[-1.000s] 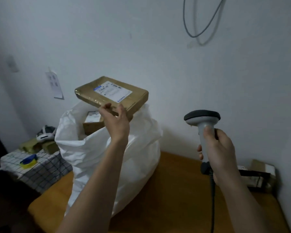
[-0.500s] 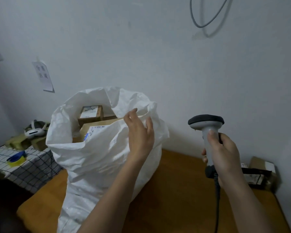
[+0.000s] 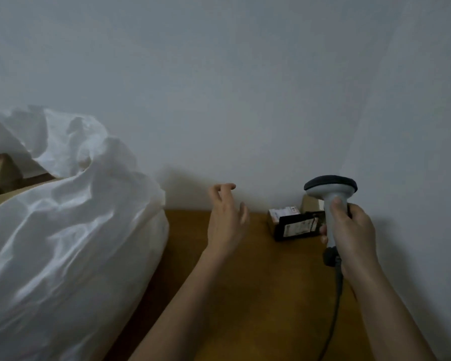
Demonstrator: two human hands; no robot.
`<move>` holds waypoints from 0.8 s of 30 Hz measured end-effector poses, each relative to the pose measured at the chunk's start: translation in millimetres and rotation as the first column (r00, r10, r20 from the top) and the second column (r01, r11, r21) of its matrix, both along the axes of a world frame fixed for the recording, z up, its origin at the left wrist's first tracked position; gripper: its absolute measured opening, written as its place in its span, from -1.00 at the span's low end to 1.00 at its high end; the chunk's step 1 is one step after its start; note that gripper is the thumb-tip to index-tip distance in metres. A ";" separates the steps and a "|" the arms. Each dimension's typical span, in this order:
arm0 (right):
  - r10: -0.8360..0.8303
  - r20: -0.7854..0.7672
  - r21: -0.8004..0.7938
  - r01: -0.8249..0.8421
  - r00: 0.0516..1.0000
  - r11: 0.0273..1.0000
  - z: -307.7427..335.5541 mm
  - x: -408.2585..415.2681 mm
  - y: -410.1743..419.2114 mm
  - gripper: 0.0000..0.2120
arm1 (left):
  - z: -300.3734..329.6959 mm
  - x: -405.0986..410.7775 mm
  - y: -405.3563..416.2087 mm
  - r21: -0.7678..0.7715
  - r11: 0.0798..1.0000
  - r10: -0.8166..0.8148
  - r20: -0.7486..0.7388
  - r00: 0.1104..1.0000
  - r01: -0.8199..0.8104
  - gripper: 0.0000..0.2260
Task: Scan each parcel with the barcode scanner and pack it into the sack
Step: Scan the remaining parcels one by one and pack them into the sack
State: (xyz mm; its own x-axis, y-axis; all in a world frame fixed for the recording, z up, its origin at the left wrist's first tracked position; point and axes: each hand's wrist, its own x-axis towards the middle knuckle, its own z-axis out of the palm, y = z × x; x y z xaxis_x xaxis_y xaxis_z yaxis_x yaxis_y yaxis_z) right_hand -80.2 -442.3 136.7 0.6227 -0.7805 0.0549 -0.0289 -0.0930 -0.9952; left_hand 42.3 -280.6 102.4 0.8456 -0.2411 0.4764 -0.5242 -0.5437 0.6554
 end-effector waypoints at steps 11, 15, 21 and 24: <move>-0.097 -0.102 0.066 0.104 0.990 0.992 -66.4 71.2 -112.5 -0.64 | -117.9 99.0 -146.5 0.211 0.922 -0.182 -0.502 0.846 0.324 -0.65; -0.111 -0.184 0.118 0.134 0.977 0.984 -108.1 92.5 -143.3 -0.69 | -164.4 127.9 -193.6 0.329 0.873 -0.169 -0.488 0.856 0.360 -0.57; -0.114 -0.277 0.162 0.164 0.954 0.973 -141.1 97.8 -164.4 -0.67 | -199.3 146.2 -229.2 0.371 0.846 -0.165 -0.499 0.851 0.382 -0.63; -0.124 -0.286 0.155 0.173 0.950 0.973 -141.2 94.2 -167.1 -0.67 | -206.2 145.7 -225.4 0.314 0.896 -0.125 -0.499 0.858 0.314 -0.76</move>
State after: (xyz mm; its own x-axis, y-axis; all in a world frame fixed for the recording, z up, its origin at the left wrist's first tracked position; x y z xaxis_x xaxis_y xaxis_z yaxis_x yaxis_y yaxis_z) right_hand 14.0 -609.4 -4.5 0.4709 -0.8470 -0.2469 -0.3015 0.1085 -0.9473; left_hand 188.1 -506.0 -103.8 0.8438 -0.5247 -0.1129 -0.3527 -0.7007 0.6202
